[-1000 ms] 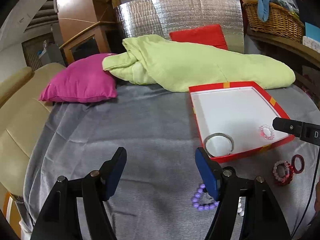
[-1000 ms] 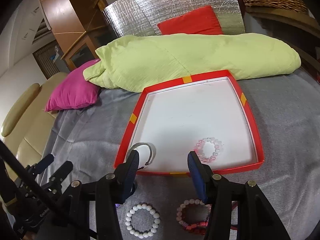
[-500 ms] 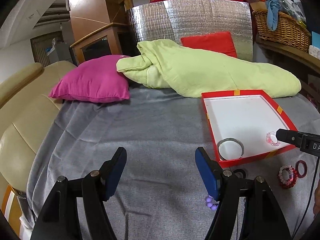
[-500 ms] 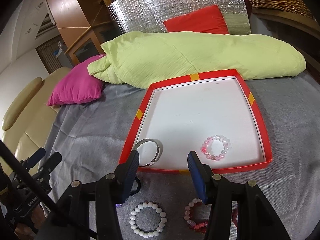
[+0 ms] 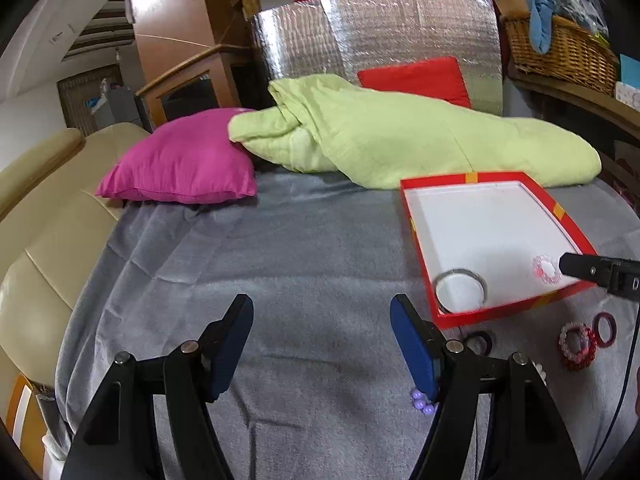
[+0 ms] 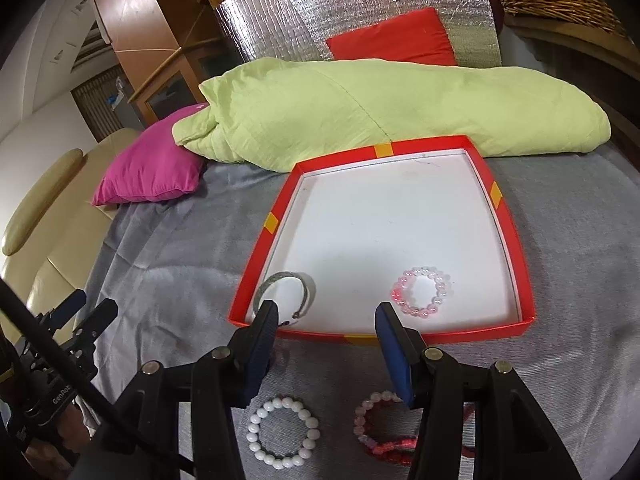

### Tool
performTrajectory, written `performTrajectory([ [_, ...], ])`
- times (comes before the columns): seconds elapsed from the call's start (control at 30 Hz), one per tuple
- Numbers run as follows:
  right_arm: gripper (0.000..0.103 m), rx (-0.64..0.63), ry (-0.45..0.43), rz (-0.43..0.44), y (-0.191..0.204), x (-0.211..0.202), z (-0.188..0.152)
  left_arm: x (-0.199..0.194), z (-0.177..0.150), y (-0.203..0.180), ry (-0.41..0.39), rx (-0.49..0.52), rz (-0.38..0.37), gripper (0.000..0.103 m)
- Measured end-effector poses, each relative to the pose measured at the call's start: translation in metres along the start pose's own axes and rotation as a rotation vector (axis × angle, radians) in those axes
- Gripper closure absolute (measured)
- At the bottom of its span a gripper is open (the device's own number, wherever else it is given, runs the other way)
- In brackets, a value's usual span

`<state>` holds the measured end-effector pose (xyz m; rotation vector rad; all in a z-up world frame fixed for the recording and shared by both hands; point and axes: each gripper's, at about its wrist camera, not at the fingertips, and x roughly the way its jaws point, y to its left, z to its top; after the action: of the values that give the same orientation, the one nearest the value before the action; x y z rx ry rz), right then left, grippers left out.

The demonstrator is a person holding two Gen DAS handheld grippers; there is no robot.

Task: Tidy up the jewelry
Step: 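Open both tools and pull them back from the red box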

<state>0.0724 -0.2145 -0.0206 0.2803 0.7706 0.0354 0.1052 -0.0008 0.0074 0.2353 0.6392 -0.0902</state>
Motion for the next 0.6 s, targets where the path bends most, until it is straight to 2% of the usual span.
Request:
performTrajectory([
  [0.2,0.049,0.048,0.025,-0.002,-0.028,-0.007,-0.004,0.017,-0.01,-0.011,0.111,0.038,-0.085,0.031],
  [0.33,0.049,0.088,0.053,0.017,-0.045,-0.012,-0.009,0.033,-0.022,-0.022,0.204,0.071,-0.108,0.031],
  [0.6,0.049,0.18,0.116,-0.03,-0.087,-0.024,-0.024,0.041,-0.04,-0.041,0.289,0.124,-0.153,0.031],
])
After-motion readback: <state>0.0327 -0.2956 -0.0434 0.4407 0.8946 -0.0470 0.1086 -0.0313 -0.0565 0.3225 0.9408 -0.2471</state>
